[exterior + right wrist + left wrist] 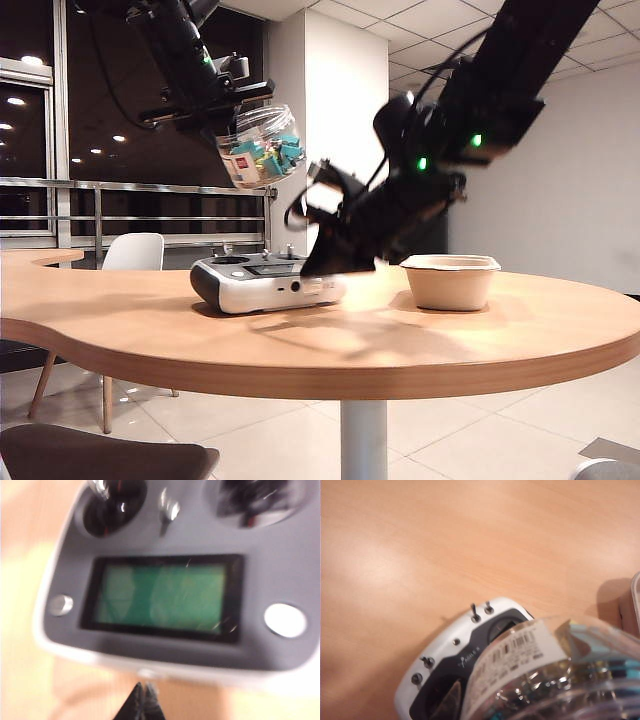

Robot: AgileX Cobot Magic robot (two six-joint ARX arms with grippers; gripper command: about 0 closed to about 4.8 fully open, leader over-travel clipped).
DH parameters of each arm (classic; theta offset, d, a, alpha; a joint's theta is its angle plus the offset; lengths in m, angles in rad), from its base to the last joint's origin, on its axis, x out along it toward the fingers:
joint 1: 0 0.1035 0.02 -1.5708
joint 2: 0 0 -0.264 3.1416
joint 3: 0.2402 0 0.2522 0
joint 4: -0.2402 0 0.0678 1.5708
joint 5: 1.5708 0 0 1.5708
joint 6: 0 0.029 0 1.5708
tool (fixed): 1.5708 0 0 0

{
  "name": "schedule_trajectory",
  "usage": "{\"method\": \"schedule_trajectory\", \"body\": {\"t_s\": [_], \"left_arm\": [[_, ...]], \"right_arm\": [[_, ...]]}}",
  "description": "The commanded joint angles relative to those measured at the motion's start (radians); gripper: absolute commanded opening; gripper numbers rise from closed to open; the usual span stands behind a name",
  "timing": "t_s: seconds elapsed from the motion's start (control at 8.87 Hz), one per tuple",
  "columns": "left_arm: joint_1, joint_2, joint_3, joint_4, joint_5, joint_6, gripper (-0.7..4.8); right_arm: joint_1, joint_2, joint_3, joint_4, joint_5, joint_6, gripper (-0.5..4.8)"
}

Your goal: Pick up the box filled with clips, pour some clips from it into the rectangular paper box, and then put the clip box back on the table.

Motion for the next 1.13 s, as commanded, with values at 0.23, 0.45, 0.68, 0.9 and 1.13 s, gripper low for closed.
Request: {"method": "schedule_trajectory", "body": {"t_s": [0.23, 0.45, 0.68, 0.9, 1.13], "left_arm": [[0.036, -0.011, 0.009, 0.009, 0.001, -0.01, -0.06], [0.04, -0.011, 0.009, 0.009, 0.011, -0.01, -0.06], [0.038, -0.011, 0.009, 0.01, 0.054, -0.032, -0.06], [0.038, -0.011, 0.009, 0.01, 0.054, -0.032, -0.06], [0.038, -0.011, 0.009, 0.009, 0.054, -0.027, -0.06]], "right_arm": [[-0.058, -0.243, 0.02, -0.282, 0.163, -0.007, 0.03], [-0.144, -0.317, 0.021, -0.316, 0.29, -0.002, 1.71], [-0.365, -0.079, 0.024, -0.26, 0.165, 0.087, 2.21], [-0.355, -0.053, 0.024, -0.272, 0.154, 0.086, 0.9], [-0.256, -0.061, 0.122, -0.608, 0.005, 0.014, -0.01]]}}
